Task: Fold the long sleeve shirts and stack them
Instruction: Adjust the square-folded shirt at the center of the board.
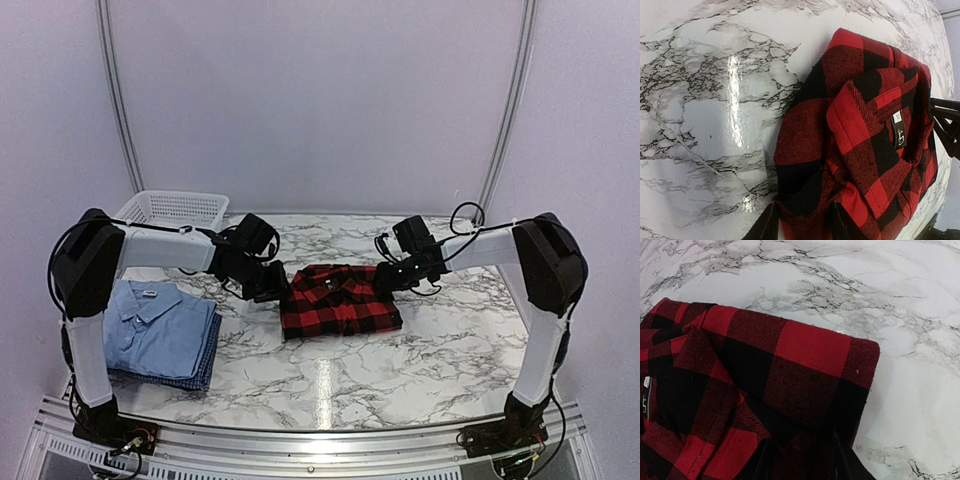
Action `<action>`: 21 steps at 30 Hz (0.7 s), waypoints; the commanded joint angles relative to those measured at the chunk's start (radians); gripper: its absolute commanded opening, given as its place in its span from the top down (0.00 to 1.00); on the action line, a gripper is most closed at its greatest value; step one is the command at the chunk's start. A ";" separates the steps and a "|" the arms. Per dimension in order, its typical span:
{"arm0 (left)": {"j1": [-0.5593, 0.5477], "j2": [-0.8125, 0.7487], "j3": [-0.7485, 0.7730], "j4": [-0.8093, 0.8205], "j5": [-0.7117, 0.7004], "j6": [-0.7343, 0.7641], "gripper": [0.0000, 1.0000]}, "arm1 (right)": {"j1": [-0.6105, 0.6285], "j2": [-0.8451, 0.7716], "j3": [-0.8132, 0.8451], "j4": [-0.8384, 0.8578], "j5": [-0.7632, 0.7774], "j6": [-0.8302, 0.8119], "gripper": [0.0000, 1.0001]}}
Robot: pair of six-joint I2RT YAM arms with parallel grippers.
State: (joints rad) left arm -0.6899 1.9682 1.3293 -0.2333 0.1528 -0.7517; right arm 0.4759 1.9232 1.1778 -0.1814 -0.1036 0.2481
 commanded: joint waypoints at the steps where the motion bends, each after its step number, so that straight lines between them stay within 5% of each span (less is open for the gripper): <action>1: 0.004 0.031 0.041 0.009 0.014 0.011 0.66 | 0.010 0.018 0.013 0.022 -0.008 -0.012 0.66; 9: 0.004 0.031 0.056 0.009 0.016 0.015 0.82 | 0.018 -0.025 0.019 -0.007 0.032 -0.009 0.68; 21: 0.004 0.026 0.059 0.009 0.014 0.020 0.85 | 0.062 0.010 0.071 -0.045 0.098 -0.026 0.63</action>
State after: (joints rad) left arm -0.6899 1.9896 1.3621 -0.2317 0.1661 -0.7471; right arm 0.5049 1.9312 1.1931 -0.1993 -0.0574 0.2337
